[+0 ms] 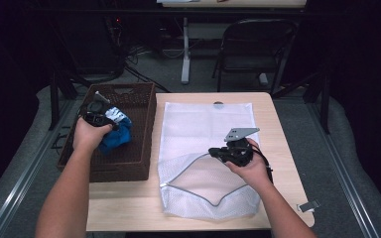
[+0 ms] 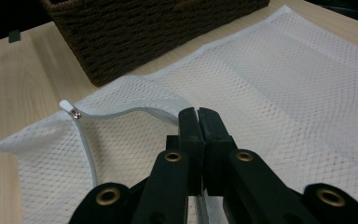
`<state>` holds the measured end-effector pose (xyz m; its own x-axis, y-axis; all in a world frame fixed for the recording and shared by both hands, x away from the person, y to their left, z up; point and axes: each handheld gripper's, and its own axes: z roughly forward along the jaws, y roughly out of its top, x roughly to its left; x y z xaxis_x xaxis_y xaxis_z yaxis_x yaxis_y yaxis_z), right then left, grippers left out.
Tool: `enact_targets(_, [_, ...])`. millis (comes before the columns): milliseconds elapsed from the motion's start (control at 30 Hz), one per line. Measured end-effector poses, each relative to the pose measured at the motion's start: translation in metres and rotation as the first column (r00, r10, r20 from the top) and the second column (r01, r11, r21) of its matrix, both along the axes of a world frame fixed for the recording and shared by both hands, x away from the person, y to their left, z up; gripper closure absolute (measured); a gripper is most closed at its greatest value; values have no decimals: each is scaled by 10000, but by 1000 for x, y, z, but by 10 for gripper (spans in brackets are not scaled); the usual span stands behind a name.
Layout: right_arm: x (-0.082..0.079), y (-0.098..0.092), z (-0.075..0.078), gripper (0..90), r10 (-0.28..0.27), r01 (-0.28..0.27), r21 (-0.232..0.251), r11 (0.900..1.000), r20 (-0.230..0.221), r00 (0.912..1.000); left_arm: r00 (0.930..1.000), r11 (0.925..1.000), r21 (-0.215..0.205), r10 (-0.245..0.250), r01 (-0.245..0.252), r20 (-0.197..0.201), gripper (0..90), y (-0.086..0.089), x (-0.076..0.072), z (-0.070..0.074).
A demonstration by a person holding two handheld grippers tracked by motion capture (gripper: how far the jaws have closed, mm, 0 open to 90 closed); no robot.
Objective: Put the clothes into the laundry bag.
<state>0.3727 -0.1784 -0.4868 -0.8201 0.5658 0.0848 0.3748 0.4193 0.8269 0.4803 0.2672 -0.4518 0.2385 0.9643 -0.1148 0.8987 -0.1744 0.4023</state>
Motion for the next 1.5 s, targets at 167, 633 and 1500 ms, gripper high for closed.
enact_targets(167, [2,-1,0,888,-54,54,30,10000,-10,10000,9997,9997,-81,-220,221,144,693,-4,-4,10])
enact_targets(633, [1,-3,4,887,-174,172,99,9998,183,9997,9919,9943,124,-1070,1064,683,692,-18,-18,43])
enact_targets(1500, [0,-3,1,887,-205,205,-3,9998,145,9997,9775,9773,443,-2085,2070,331,692,-20,-40,69])
